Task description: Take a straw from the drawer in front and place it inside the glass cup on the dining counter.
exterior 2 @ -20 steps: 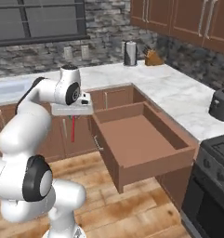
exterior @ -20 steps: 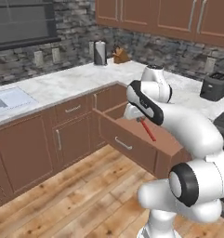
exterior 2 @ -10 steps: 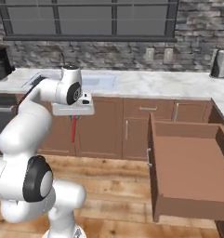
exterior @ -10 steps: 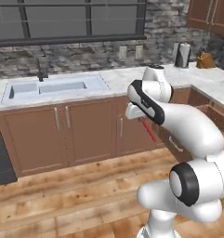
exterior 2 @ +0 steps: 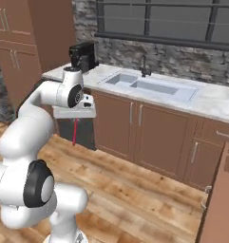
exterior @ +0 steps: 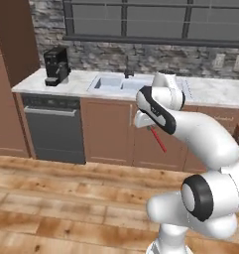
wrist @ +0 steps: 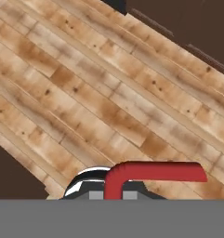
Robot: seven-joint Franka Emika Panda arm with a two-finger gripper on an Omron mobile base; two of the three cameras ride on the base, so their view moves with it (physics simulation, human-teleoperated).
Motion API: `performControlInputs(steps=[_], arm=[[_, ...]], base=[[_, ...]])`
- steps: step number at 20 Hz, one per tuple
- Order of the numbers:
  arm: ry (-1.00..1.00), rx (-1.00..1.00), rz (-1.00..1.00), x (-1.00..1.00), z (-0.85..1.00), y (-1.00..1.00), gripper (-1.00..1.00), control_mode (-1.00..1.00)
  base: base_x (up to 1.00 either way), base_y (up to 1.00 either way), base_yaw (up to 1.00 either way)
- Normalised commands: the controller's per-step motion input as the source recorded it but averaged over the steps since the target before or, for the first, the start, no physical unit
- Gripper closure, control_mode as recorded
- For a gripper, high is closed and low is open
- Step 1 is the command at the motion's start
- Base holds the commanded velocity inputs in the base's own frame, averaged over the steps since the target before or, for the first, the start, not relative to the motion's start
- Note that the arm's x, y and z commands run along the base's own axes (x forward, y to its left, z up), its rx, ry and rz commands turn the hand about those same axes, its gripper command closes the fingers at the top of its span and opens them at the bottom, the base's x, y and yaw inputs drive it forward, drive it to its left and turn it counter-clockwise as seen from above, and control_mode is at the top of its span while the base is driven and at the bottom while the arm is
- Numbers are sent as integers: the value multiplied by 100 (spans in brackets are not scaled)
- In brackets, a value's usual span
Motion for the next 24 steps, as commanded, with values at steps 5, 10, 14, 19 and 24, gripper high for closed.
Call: performControlInputs(steps=[5, 10, 14, 19, 24], arm=[[0, 0, 0, 0, 0, 0, 100, 100], [0, 0, 0, 0, 0, 0, 100, 100], [0, 0, 0, 0, 0, 0, 100, 100], [0, 0, 0, 0, 0, 0, 100, 100], [0, 0, 0, 0, 0, 0, 100, 100]], base=[[-6, 5, 69], [-5, 6, 67], [-4, 8, 66], [0, 6, 64], [0, 3, 62]])
